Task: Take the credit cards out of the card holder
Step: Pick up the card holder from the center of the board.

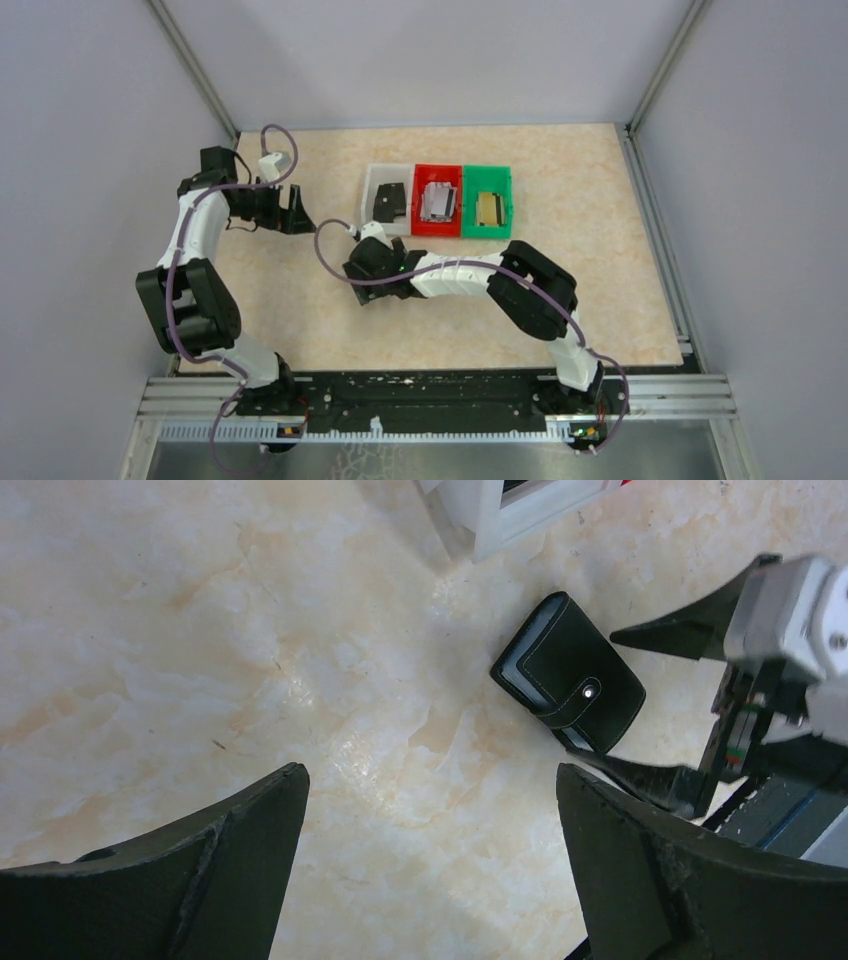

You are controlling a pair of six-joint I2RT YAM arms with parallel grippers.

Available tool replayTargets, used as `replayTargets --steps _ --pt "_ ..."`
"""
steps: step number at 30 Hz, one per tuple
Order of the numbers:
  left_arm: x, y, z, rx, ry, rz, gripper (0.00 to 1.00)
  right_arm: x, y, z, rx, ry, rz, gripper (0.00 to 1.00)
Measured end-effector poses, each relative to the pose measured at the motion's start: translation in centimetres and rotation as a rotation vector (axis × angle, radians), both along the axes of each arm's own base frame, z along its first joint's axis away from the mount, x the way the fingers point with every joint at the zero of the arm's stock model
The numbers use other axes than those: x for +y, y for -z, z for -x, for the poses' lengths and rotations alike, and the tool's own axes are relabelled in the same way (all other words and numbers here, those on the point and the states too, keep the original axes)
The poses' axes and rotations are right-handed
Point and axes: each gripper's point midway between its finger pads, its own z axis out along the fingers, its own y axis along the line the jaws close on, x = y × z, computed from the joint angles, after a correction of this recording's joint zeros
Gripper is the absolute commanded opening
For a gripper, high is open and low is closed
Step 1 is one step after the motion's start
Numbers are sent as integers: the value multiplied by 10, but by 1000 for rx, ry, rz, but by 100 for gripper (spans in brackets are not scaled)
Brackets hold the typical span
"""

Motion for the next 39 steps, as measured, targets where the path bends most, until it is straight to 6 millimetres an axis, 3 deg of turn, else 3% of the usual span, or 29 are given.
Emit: replayTargets --steps 5,12,20,25,30,36,39 --pt "-2 -1 1 -3 10 7 99 -9 -1 -15 41 4 -37 96" --pt "-5 -2 3 -1 21 28 99 -9 1 -11 51 -12 -27 91" --pt "-15 -1 10 25 35 74 99 -8 4 -11 23 -34 -38 62" --pt "-31 10 20 82 38 119 99 -18 0 -8 -10 -59 -51 58" --pt "-52 10 29 138 43 191 99 -24 -32 -7 -66 -79 -98 58" --pt "-69 -9 34 157 47 302 99 -11 -110 -15 -194 -97 -268 59" --pt "-78 -22 38 170 58 364 99 -8 -138 -16 -243 -107 -325 59"
